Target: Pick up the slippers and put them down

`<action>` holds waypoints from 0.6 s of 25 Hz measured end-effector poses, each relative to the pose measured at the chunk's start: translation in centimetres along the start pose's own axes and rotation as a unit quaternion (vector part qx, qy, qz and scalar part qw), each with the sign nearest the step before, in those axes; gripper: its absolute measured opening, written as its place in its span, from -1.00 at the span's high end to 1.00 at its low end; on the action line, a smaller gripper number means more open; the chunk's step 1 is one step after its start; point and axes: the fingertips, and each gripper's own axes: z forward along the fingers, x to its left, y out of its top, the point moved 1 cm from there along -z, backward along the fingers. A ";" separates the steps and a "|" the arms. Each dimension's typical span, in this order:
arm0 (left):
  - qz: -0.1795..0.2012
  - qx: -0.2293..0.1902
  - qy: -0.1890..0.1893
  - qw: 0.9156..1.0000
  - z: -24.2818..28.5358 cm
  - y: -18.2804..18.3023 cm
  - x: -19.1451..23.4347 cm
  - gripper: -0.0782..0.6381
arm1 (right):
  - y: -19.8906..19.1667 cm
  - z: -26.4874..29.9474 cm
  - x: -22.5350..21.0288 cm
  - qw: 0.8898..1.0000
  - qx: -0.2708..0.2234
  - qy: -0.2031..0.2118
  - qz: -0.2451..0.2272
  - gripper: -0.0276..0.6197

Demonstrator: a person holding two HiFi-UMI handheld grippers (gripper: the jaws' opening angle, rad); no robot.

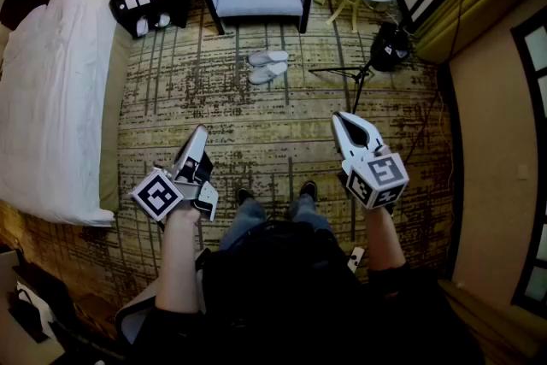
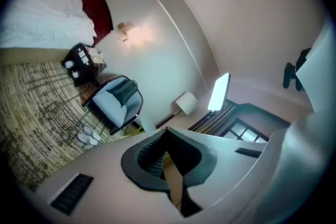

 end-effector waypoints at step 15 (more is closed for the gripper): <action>0.229 -0.042 0.273 0.933 -11.8 6.1 10.8 0.78 | -1.3 13.2 15.9 0.980 0.052 0.185 -0.059 0.91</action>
